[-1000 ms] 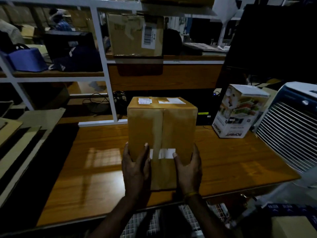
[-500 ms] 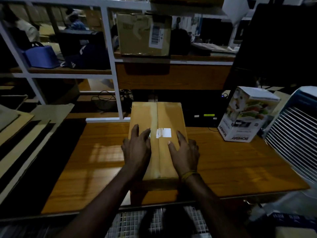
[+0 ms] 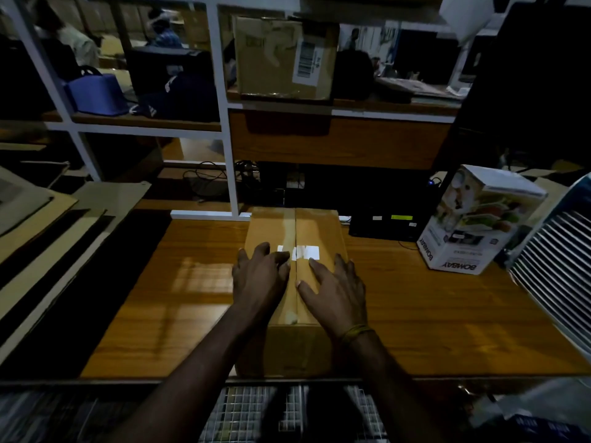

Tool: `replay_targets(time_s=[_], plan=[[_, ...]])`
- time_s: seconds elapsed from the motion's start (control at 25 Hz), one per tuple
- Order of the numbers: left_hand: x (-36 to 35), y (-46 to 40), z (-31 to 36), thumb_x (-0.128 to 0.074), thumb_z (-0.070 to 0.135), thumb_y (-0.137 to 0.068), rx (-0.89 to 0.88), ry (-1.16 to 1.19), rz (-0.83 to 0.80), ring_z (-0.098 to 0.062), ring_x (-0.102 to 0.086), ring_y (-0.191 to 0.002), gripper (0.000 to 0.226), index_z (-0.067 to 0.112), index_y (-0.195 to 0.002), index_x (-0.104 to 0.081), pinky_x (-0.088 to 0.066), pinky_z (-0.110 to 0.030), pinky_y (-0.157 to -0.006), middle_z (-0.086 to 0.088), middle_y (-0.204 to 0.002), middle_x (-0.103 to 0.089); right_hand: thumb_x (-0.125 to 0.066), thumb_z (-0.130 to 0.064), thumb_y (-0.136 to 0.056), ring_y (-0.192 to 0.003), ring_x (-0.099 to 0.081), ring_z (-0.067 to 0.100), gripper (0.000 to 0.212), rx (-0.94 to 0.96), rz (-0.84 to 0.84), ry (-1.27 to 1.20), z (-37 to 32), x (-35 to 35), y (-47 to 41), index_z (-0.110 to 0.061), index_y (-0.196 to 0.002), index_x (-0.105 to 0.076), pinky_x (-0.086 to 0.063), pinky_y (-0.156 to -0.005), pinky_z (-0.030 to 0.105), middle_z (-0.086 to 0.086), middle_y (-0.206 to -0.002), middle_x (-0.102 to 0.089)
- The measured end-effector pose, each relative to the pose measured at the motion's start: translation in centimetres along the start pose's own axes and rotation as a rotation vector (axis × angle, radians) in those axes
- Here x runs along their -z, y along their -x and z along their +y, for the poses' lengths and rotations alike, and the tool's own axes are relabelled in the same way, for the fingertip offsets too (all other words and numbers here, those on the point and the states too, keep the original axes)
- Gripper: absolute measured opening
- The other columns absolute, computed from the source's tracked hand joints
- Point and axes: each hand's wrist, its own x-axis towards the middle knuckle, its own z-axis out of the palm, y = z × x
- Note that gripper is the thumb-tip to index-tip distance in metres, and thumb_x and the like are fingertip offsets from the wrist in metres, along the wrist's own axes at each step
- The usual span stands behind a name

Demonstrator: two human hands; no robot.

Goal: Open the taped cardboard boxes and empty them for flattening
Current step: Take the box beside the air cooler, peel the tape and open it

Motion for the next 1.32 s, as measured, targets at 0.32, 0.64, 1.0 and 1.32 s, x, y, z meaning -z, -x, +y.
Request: replay_targets(time_s=[0.32, 0.64, 1.0, 1.32], plan=[[0.1, -0.7, -0.1, -0.047, 0.039, -0.1, -0.183, 0.051, -0.021, -0.017, -0.041, -0.136, 0.033, 0.038, -0.13, -0.06, -0.025, -0.052, -0.114, 0.003, -0.15, -0.045, -0.042, -0.073, -0.088, -0.151, 0.006, 0.034, 0.079, 0.045, -0.093, -0.004, 0.2, 0.4, 0.4, -0.041, -0.155, -0.017, -0.004, -0.121, 0.054, 0.008, -0.166, 0.004], [2.0, -3.2, -0.8, -0.07, 0.032, -0.089, -0.398, 0.274, -0.133, -0.009, -0.06, -0.113, 0.038, 0.03, -0.126, -0.065, -0.055, -0.036, -0.09, 0.006, -0.132, -0.062, -0.048, -0.06, -0.09, -0.15, -0.002, 0.037, 0.071, -0.114, -0.084, -0.028, -2.0, 0.9, 0.8, -0.04, -0.153, -0.021, -0.012, -0.116, 0.063, 0.007, -0.165, -0.004], [1.2, -6.8, -0.3, -0.057, 0.037, -0.098, -0.696, 0.501, -0.041, 0.001, -0.05, -0.116, 0.034, 0.032, -0.132, -0.062, -0.042, -0.011, -0.091, 0.009, -0.138, -0.054, -0.041, -0.047, -0.095, -0.099, -0.062, 0.012, 0.043, -0.083, 0.166, -0.343, -3.6, 3.6, 1.8, -0.041, -0.137, -0.049, -0.058, -0.079, 0.04, -0.008, -0.117, -0.061], [-1.3, -7.0, 5.2, -0.058, 0.04, -0.097, -0.845, 0.605, -0.074, -0.013, -0.041, -0.139, 0.065, 0.04, -0.154, -0.026, -0.05, -0.03, -0.097, 0.008, -0.16, -0.027, -0.08, -0.013, -0.077, -0.143, -0.035, 0.035, 0.073, -0.259, 0.559, 0.324, -2.5, 4.4, 3.1, -0.021, -0.143, -0.049, -0.044, -0.102, 0.055, 0.01, -0.152, -0.043]])
